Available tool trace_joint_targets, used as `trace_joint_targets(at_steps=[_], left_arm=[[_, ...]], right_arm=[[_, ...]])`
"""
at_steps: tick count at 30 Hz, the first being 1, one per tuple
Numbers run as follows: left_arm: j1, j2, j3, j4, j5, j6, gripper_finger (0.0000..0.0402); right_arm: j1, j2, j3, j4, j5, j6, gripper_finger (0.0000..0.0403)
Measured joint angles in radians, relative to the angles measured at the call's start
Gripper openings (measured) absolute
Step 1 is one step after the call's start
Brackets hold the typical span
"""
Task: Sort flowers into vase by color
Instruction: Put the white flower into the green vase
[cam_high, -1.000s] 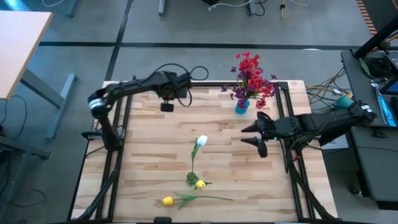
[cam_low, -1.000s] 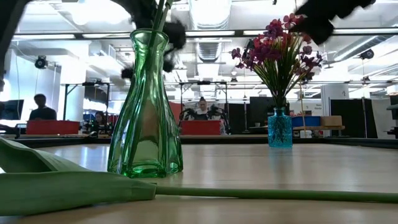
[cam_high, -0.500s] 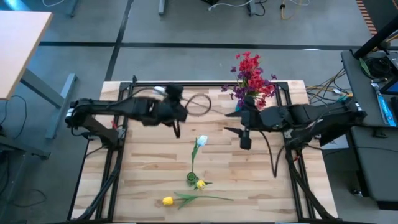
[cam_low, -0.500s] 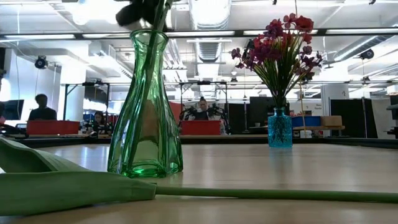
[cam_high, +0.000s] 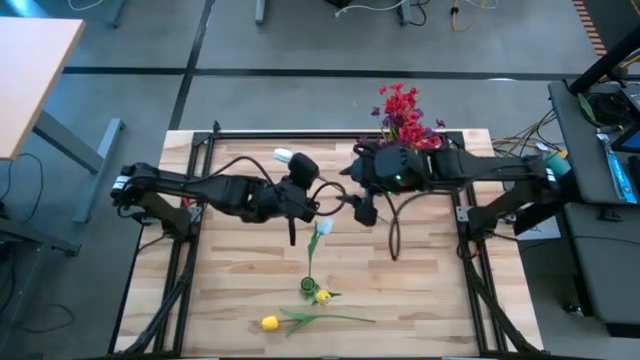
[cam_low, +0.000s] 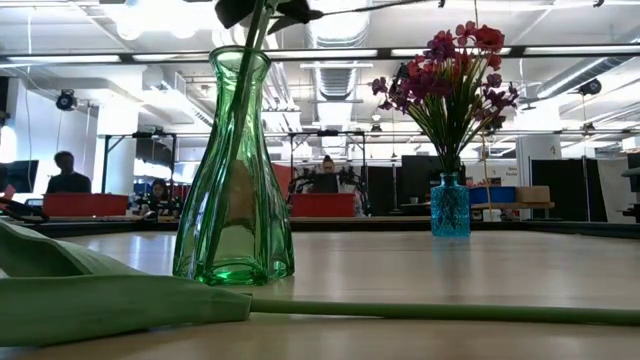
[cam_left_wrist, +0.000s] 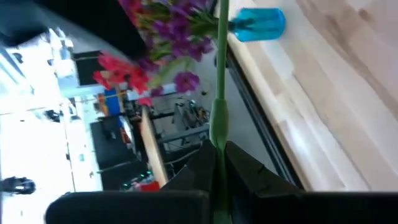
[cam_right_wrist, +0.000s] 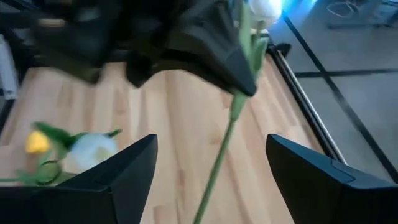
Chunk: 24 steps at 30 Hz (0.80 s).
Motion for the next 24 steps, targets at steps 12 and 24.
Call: trace_joint_targets(at_steps=[12, 24], left_arm=[[-0.010, 0.038, 0.000, 0.151, -0.003, 0.165, 0.0003], [-0.010, 0.079, 0.000, 0.260, -0.079, 0.301, 0.0003]], right_arm=[[-0.119, 0.025, 0.011, -0.030, -0.124, -0.020, 0.0232], [-0.139, 0.053, 0.010, -0.040, -0.173, 0.000, 0.0213]])
